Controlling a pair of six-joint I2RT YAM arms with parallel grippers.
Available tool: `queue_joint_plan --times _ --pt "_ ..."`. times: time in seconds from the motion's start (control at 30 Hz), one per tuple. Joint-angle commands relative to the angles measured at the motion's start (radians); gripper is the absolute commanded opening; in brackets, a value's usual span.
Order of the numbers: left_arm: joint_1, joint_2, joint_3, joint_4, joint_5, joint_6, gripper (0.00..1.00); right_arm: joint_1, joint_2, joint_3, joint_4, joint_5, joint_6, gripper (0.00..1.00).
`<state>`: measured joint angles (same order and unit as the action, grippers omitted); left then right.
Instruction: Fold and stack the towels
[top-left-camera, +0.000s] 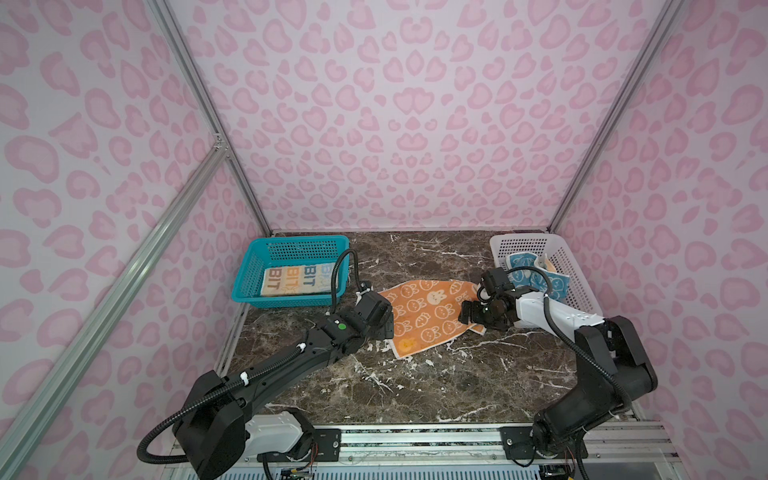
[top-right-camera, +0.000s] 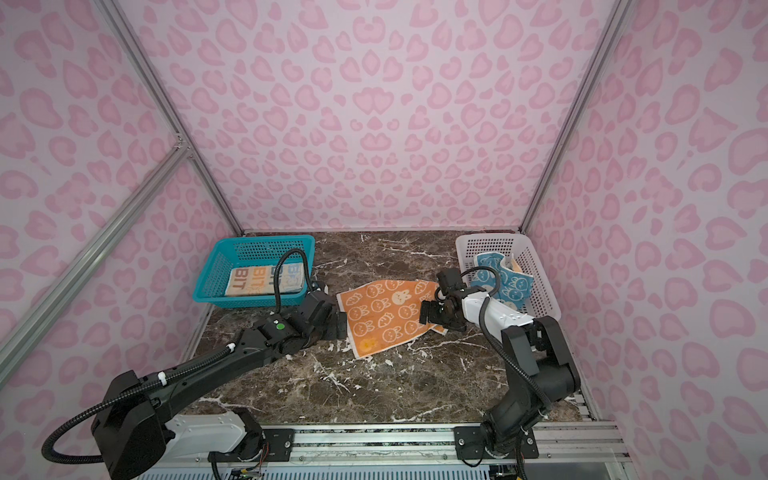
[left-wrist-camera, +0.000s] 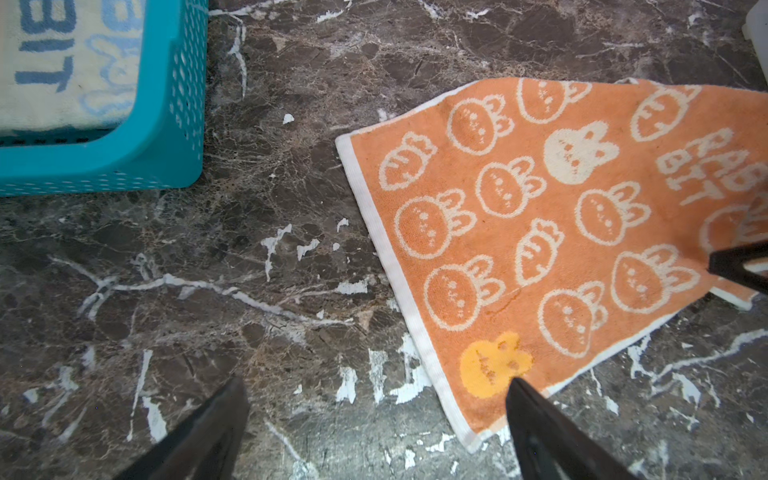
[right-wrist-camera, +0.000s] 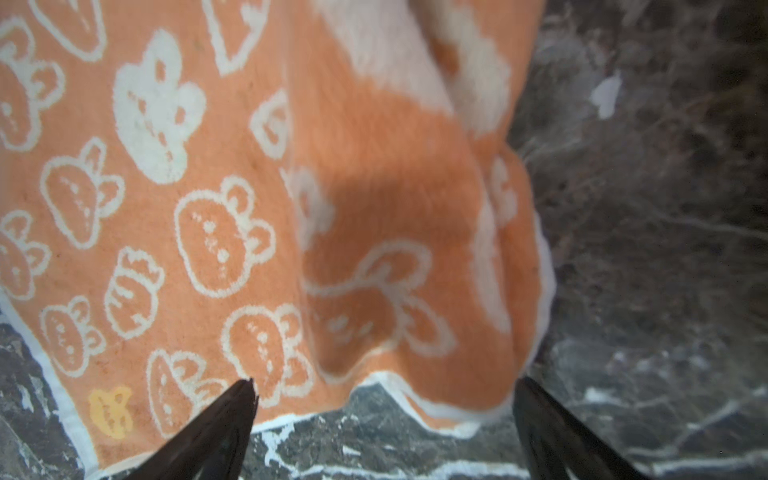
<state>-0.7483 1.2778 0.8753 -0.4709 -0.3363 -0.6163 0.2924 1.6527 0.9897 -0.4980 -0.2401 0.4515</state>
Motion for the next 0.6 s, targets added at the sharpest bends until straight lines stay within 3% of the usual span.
queue_joint_plan --times 0.0,0.27,0.57 --pt "0.000 0.003 -0.009 0.028 0.007 -0.005 0.98 -0.003 0.056 0.051 0.004 -0.012 -0.025 0.98" --pt "0.000 0.048 -0.015 0.042 0.011 -0.007 0.98 -0.002 0.260 0.285 -0.025 -0.041 -0.028 0.97" --pt "0.001 0.091 0.021 0.045 0.038 -0.009 0.98 0.012 0.551 0.799 -0.229 -0.034 -0.091 0.96"
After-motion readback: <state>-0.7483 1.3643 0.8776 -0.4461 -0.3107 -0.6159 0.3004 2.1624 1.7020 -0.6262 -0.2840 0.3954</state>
